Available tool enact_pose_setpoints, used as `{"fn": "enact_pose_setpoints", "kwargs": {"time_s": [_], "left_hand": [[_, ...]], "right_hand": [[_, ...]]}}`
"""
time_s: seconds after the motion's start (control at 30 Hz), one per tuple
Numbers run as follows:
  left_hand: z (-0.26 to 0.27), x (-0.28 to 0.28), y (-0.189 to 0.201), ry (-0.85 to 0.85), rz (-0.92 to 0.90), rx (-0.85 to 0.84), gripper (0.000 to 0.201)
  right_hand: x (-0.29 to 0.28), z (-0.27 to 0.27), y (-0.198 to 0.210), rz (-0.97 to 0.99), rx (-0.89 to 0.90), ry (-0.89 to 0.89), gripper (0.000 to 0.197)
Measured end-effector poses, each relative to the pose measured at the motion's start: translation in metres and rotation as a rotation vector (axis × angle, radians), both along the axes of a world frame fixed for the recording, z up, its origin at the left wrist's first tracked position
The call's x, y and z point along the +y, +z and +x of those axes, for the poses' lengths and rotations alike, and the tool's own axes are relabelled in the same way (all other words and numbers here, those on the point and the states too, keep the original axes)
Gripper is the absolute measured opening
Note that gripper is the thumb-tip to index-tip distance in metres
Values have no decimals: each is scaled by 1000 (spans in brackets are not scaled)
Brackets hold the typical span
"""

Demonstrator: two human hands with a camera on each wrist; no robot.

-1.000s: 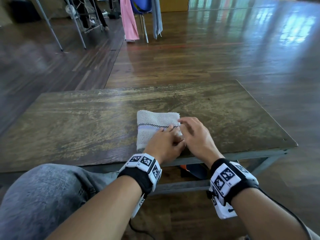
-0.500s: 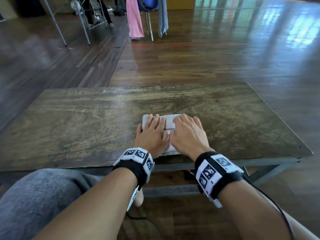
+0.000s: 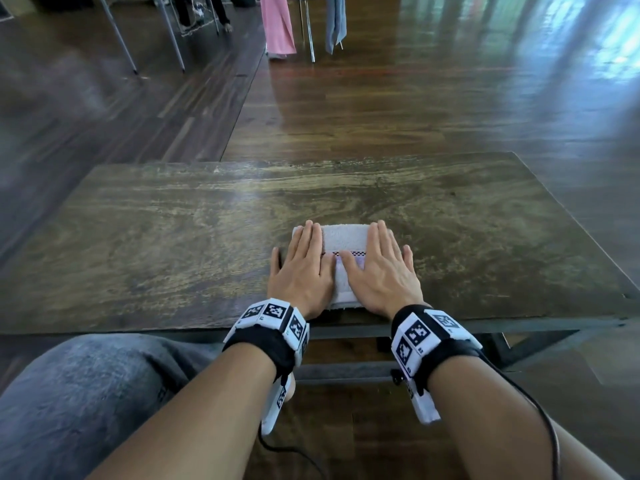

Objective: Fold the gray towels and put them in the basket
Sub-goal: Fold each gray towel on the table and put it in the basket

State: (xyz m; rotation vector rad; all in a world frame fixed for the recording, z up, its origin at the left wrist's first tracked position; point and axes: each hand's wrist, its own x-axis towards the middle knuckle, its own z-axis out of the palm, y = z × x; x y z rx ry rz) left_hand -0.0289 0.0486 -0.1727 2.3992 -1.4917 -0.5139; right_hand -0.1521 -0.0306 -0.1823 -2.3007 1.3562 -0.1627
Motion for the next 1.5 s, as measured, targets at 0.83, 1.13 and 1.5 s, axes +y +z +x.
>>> {"fn": "enact_pose_setpoints", "kwargs": {"time_s": [0.83, 1.13, 1.5], "left_hand": [[-1, 2, 69, 376, -166, 475, 33], [1, 52, 175, 294, -413, 809, 56], [70, 161, 227, 440, -918, 368, 21]], "right_hand": [[20, -25, 28, 287, -144, -153, 88], [38, -11, 130, 518, -681, -186, 94], [108, 76, 248, 335, -862, 81, 23]]}}
